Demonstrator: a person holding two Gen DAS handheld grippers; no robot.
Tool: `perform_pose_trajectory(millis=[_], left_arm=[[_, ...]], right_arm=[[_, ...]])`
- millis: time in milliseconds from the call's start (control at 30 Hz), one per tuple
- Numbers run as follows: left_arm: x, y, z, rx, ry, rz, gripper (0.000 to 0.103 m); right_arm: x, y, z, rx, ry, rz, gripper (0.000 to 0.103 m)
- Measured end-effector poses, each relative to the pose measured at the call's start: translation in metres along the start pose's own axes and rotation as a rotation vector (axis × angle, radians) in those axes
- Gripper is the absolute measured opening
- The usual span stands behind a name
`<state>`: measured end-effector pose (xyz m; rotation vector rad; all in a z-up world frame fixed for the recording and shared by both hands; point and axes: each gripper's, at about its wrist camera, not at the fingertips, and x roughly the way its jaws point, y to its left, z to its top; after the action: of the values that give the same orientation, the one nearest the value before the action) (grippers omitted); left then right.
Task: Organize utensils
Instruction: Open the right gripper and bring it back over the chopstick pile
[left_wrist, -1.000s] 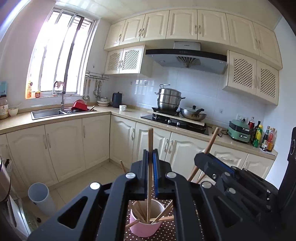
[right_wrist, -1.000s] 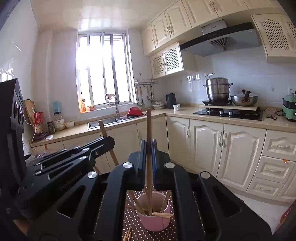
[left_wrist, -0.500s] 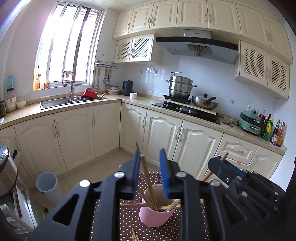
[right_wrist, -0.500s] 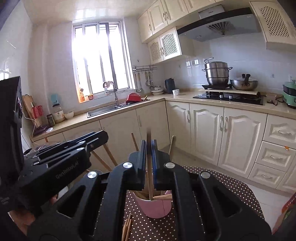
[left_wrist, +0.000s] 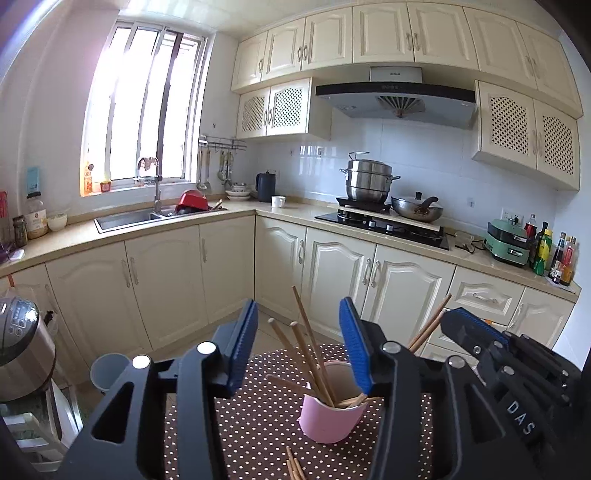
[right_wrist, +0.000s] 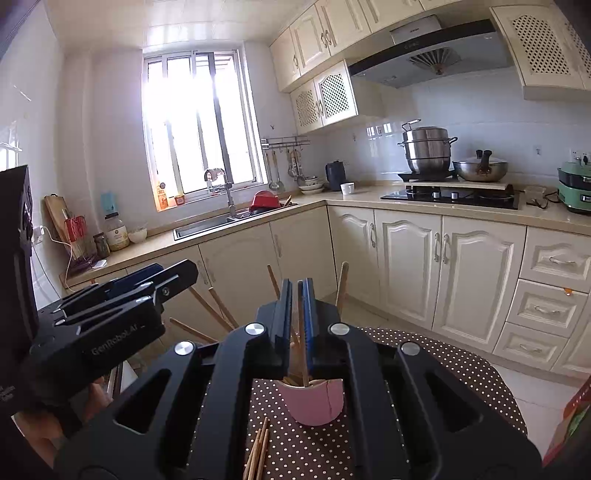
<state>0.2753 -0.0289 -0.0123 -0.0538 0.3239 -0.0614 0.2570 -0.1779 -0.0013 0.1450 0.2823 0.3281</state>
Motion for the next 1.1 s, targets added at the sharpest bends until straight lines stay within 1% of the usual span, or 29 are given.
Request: perform_pose_trajectory(millis=[100, 200, 367, 433, 567, 700, 767, 867, 900, 933, 967, 1100], left_arm=[[-0.013, 0.001, -0.001, 0.02, -0.018, 0.014, 0.05], [-0.027, 0.002, -0.003, 0.031, -0.034, 0.027, 0.054], [-0.053, 0.006, -0.009, 0.033, -0.074, 0.03, 0.067], [-0.062, 0.007, -0.011, 0.034, -0.092, 0.032, 0.07], [-0.081, 0.01, -0.023, 0.044, -0.114, 0.016, 0.071], [-0.091, 0.012, -0.038, 0.054, -0.109, 0.006, 0.074], [-0.093, 0.014, -0.046, 0.061, -0.091, 0.004, 0.075], [-0.093, 0.019, -0.059, 0.067, -0.053, -0.001, 0.075], [-0.092, 0.021, -0.064, 0.065, -0.038, -0.006, 0.075], [-0.091, 0.022, -0.067, 0.064, -0.027, -0.008, 0.075], [-0.09, 0.026, -0.072, 0.06, -0.01, -0.008, 0.075], [-0.082, 0.035, -0.088, 0.048, 0.044, -0.01, 0.075]], right_arm=[[-0.008, 0.006, 0.001, -0.016, -0.009, -0.006, 0.007], [-0.02, 0.012, -0.001, -0.031, -0.02, -0.016, 0.007], [-0.04, 0.019, -0.008, -0.048, -0.036, -0.035, 0.007], [-0.047, 0.021, -0.011, -0.056, -0.038, -0.042, 0.007], [-0.061, 0.024, -0.019, -0.063, -0.046, -0.063, 0.007], [-0.072, 0.027, -0.032, -0.07, -0.046, -0.088, 0.007], [-0.076, 0.028, -0.039, -0.086, -0.042, -0.109, 0.01], [-0.081, 0.029, -0.049, -0.098, -0.035, -0.129, 0.022], [-0.083, 0.03, -0.051, -0.099, -0.035, -0.132, 0.031], [-0.084, 0.03, -0.054, -0.098, -0.034, -0.133, 0.042], [-0.086, 0.03, -0.057, -0.095, -0.033, -0.131, 0.045], [-0.088, 0.031, -0.069, -0.1, -0.021, -0.137, 0.046]])
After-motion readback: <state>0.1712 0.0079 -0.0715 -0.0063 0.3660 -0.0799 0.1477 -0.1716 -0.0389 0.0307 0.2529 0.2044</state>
